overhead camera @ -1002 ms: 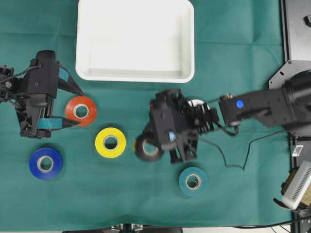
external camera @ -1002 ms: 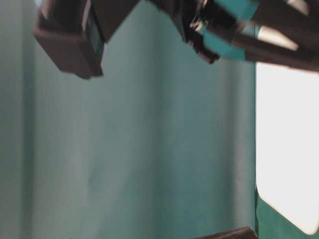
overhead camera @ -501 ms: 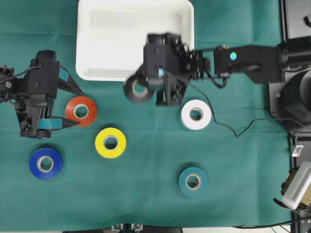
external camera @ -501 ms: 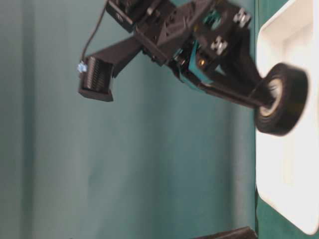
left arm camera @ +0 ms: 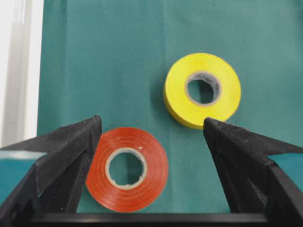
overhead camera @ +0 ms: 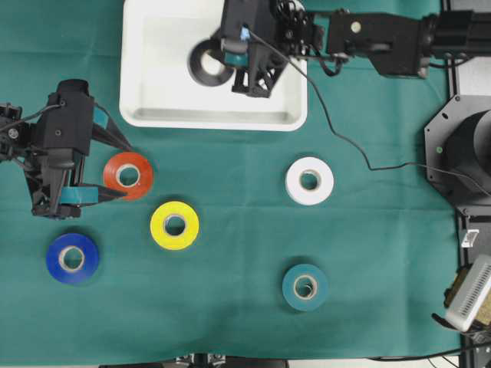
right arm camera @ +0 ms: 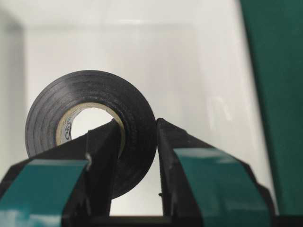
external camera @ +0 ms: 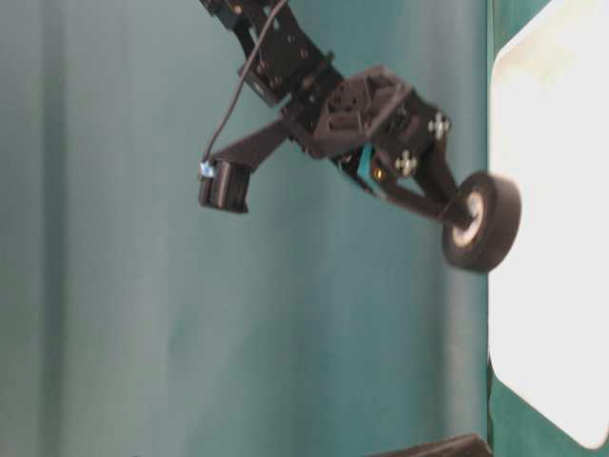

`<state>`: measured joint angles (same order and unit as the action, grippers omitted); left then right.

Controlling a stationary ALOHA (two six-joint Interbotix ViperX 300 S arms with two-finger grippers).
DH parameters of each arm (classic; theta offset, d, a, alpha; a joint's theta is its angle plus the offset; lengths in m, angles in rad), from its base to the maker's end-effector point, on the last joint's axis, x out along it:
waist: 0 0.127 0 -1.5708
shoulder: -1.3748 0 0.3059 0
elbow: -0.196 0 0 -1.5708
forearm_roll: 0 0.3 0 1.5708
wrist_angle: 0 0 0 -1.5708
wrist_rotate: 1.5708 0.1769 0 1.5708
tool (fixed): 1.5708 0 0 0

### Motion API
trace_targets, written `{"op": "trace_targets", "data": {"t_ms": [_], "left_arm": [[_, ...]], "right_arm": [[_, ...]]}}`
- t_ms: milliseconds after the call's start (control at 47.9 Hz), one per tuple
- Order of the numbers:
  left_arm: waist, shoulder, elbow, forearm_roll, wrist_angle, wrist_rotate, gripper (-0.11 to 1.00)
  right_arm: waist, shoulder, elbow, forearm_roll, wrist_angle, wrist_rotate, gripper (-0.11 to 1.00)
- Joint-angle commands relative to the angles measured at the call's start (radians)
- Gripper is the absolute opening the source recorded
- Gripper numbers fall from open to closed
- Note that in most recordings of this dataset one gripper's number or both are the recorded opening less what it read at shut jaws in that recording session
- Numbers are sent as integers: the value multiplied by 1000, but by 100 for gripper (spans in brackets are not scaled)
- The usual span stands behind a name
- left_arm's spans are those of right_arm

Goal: Put the tape alternately from left to right into the white case.
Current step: 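Lift the black roll and carry it into the white tray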

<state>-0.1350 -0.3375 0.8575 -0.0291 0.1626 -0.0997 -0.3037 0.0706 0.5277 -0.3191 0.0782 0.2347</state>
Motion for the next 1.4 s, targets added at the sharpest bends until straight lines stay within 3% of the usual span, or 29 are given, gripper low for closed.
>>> {"op": "trace_targets", "data": {"t_ms": [0, 438, 1044, 1106, 1253, 1294, 1378], "left_arm": [[-3, -9, -9, 2, -5, -2, 59], [-2, -9, -3, 2, -5, -2, 59], [-3, -9, 3, 2, -8, -2, 59], [-3, -9, 3, 2, -9, -2, 59], [-3, -9, 3, 2, -9, -2, 59], [-3, -9, 3, 2, -9, -2, 59], [-3, -8, 3, 2, -11, -2, 59]], "right_arm": [[-11, 8, -52, -14, -34, 0, 18], [-66, 109, -158, -78, -74, 0, 18], [-94, 127, -152, -81, -133, -12, 18], [-94, 127, -150, -84, -133, -11, 28], [-94, 127, -149, -87, -133, -11, 72], [-94, 126, -149, -87, -132, -9, 75], [-94, 126, -149, -87, -132, -8, 70]]}}
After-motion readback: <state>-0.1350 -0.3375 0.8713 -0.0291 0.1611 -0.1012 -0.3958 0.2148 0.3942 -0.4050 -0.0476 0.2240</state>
